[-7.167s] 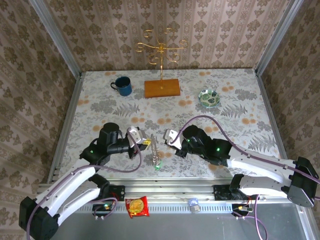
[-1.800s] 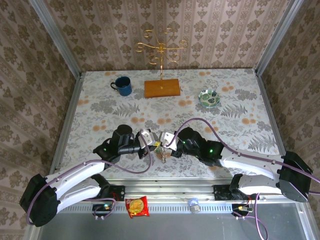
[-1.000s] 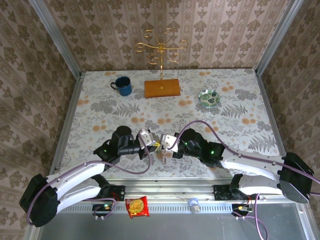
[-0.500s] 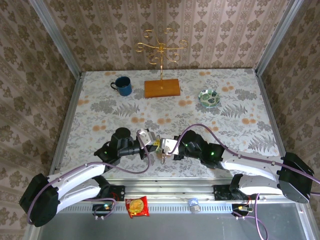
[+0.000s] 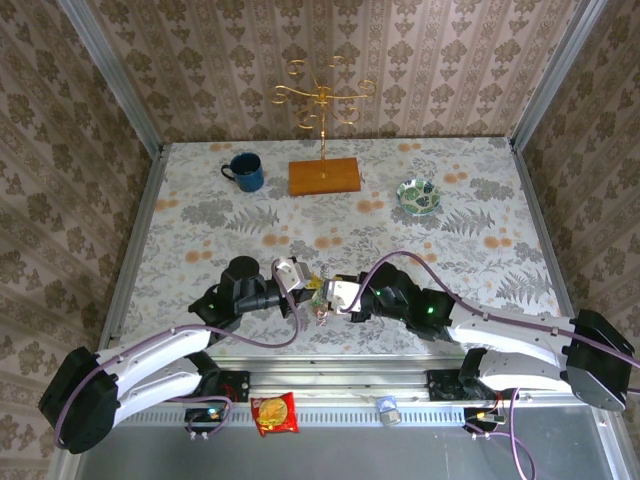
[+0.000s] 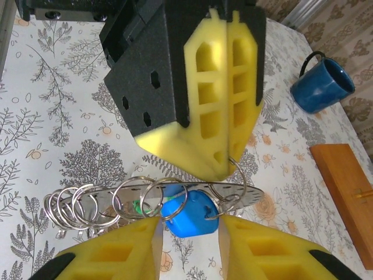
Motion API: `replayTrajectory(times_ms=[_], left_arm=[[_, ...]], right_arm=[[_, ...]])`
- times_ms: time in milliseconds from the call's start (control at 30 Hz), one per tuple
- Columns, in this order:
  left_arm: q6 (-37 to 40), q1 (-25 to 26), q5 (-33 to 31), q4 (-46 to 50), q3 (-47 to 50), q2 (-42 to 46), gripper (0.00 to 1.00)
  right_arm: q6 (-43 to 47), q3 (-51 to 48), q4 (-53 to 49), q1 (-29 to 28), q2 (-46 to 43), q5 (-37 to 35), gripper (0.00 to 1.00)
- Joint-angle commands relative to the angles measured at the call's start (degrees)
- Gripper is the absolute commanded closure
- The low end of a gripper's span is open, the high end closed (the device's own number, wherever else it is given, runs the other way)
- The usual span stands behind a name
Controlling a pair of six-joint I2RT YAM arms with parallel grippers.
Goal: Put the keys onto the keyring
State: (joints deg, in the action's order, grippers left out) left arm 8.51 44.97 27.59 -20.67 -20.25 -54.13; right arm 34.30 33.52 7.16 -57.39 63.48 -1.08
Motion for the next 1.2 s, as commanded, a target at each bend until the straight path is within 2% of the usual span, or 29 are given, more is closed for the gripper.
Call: replayTrajectory(times_ms=[0,233,400,533,667,800,1167], left_arm=[[-0.78,0.20,0.53,-4.02,0.47,0.60,1.00],[-0.73,0.16,1.03,-4.57,0.39,0.43,1.00],[-0.65,0.16,0.71,-4.42,0.65,0.69,1.00],[-0.45,0.17,1.28,-4.86,0.78,0.69,1.00],[0.07,0.21,2.62,-5.51,0.83,0.64,1.00],[0.67,0.20,4.16,-5.64,0.83,0.76,1.00],[0.74,0.17,5.72,-7.04,1.07,0.95,1.00]], right_arm=[[-1.23,-1.17,1.32,-0.10,-1.95,-1.58,0.69],[-3.11,-0.08,2.41,-0.10,-0.92,-3.20,0.69],[-3.40,-1.17,4.20,0.32,-0.95,-7.22,0.69],[-5.57,-2.74,4.54,2.15,-2.54,-4.78,0.67],[-6.19,-2.17,2.87,3.75,-2.72,1.23,0.64],[-4.51,-0.89,2.88,3.93,-1.29,1.96,0.64],[-1.49,1.11,2.40,4.52,0.89,2.94,0.77]])
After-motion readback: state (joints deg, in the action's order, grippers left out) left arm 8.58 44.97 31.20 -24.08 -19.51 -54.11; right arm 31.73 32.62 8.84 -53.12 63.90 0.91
